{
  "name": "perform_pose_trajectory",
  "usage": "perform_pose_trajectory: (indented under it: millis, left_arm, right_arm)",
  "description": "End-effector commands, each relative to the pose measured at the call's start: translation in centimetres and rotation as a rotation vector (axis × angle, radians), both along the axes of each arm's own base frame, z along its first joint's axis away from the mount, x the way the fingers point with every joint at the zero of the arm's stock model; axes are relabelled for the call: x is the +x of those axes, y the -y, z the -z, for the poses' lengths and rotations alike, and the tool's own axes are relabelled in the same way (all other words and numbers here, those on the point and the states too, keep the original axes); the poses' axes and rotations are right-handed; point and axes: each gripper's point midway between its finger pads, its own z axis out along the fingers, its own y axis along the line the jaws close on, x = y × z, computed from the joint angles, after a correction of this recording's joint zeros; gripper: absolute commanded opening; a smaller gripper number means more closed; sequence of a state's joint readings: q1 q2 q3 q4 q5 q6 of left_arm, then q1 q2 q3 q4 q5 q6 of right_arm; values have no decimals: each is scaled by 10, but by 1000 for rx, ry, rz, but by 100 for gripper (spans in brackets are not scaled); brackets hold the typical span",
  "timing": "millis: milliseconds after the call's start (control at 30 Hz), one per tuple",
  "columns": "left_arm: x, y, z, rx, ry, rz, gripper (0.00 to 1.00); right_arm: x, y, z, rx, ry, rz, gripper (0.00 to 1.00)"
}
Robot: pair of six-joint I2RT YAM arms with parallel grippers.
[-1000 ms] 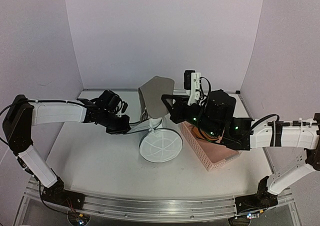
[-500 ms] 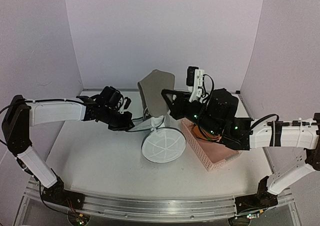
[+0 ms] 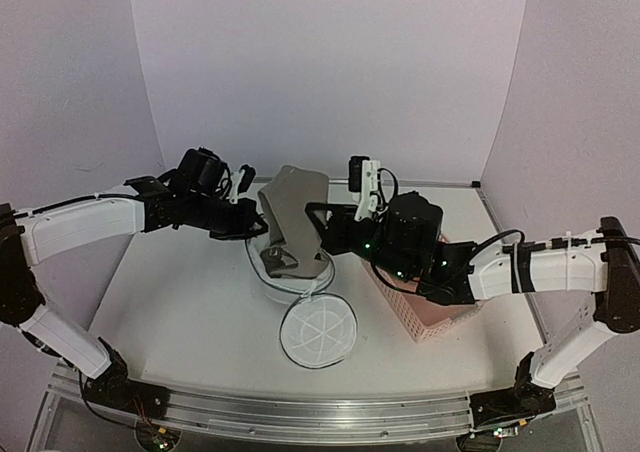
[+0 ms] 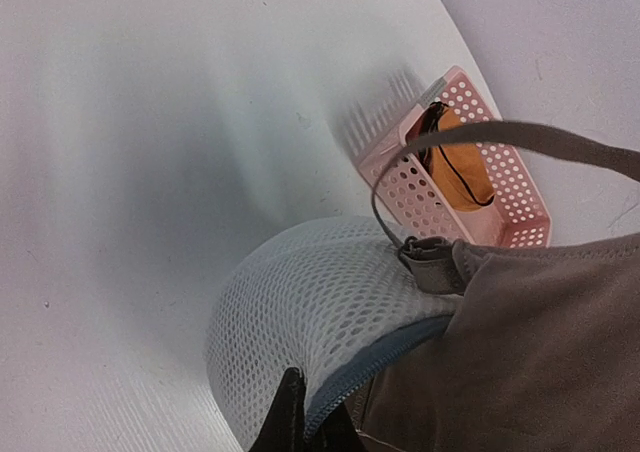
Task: Unzip the laundry bag and remove the bra
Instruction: Pick up the bra from the laundry bag.
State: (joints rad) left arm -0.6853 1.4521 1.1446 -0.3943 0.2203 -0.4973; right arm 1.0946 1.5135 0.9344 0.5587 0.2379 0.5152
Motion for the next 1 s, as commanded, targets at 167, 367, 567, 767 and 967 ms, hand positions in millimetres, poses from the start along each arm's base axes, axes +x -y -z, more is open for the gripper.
perform_pose_trajectory:
  millis: [167, 367, 567, 767, 967]
  left_arm:
    - [3, 1, -19, -13, 58, 6, 0]
    - [7, -3, -1, 32, 43, -20, 0]
    - [10, -4, 12, 70, 35, -36, 0]
    - [14, -8, 22, 103, 33, -57, 0]
    - [15, -12, 29, 132, 29, -75, 0]
  right_arm:
    - [-11, 5, -104, 202, 147, -36, 0]
    - [-19, 22, -141, 245, 209, -23, 0]
    - [-25, 42, -167, 283, 254, 2, 0]
    - [-26, 65, -187, 270, 300, 70, 0]
    - [-21, 94, -192, 200, 332, 194, 0]
